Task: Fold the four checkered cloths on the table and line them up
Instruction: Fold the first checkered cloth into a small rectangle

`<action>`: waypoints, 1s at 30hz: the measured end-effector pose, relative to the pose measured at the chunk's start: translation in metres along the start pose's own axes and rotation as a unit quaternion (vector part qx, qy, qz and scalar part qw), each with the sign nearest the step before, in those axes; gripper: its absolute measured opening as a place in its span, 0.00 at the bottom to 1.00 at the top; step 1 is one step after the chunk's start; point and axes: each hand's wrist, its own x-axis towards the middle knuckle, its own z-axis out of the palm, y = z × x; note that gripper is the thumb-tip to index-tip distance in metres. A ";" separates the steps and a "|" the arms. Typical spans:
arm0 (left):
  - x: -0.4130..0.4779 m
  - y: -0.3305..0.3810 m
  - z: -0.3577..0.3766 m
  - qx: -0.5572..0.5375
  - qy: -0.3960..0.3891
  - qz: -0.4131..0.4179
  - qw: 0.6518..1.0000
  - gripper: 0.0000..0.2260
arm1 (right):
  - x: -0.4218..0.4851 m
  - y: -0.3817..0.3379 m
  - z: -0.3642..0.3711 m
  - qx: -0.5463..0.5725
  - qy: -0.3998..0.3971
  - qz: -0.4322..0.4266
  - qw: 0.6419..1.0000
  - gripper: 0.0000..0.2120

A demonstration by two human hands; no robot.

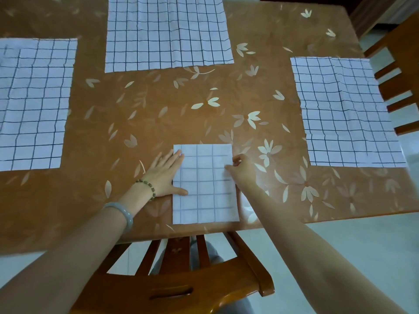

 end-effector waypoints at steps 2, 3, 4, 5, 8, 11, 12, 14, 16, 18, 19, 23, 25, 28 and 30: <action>0.002 0.000 0.005 0.005 0.006 0.005 1.000 0.57 | 0.001 0.001 -0.001 0.005 0.001 -0.001 1.000 0.12; 0.002 0.001 0.007 0.007 0.007 0.006 1.000 0.58 | 0.000 0.000 -0.002 0.005 0.002 -0.005 1.000 0.12; 0.003 0.001 0.008 0.008 0.008 0.006 1.000 0.58 | 0.001 0.001 -0.001 0.002 0.003 -0.011 1.000 0.12; 0.003 0.001 0.009 0.008 0.008 0.006 1.000 0.59 | 0.000 0.002 -0.001 -0.002 0.003 -0.016 1.000 0.13; 0.004 0.002 0.012 0.009 0.013 0.008 1.000 0.59 | 0.000 0.003 0.001 -0.010 0.001 -0.020 1.000 0.18; 0.003 0.001 0.009 -0.009 0.038 0.010 0.999 0.54 | -0.004 0.002 0.002 -0.053 0.031 -0.067 0.996 0.20; 0.004 -0.001 0.006 -0.016 0.055 0.011 0.998 0.52 | -0.003 0.003 0.004 -0.103 0.061 -0.115 0.986 0.21; 0.008 -0.009 -0.001 -0.016 0.079 0.017 0.997 0.50 | -0.001 0.001 0.011 -0.220 0.103 -0.224 0.944 0.23; 0.013 -0.018 -0.005 0.002 0.080 0.028 0.996 0.51 | 0.001 -0.007 0.021 -0.287 0.084 -0.297 0.907 0.23; 0.017 -0.022 -0.005 0.029 0.070 0.039 0.996 0.51 | 0.001 -0.015 0.035 -0.330 0.030 -0.345 0.878 0.24; 0.019 -0.022 -0.004 0.040 0.065 0.042 0.996 0.51 | -0.001 -0.018 0.042 -0.349 0.003 -0.359 0.866 0.25; 0.022 -0.013 0.007 0.054 0.057 0.033 0.996 0.53 | 0.005 -0.008 0.061 -0.407 -0.062 -0.350 0.842 0.28; 0.023 -0.011 0.011 0.046 0.056 0.023 0.997 0.54 | 0.010 0.002 0.058 -0.417 -0.055 -0.329 0.845 0.29; 0.023 -0.011 0.013 0.053 0.056 0.016 0.997 0.55 | 0.017 0.019 0.042 -0.434 -0.031 -0.309 0.846 0.30; 0.022 -0.010 0.013 0.059 0.056 0.011 0.997 0.54 | 0.021 0.029 0.026 -0.432 -0.019 -0.282 0.856 0.31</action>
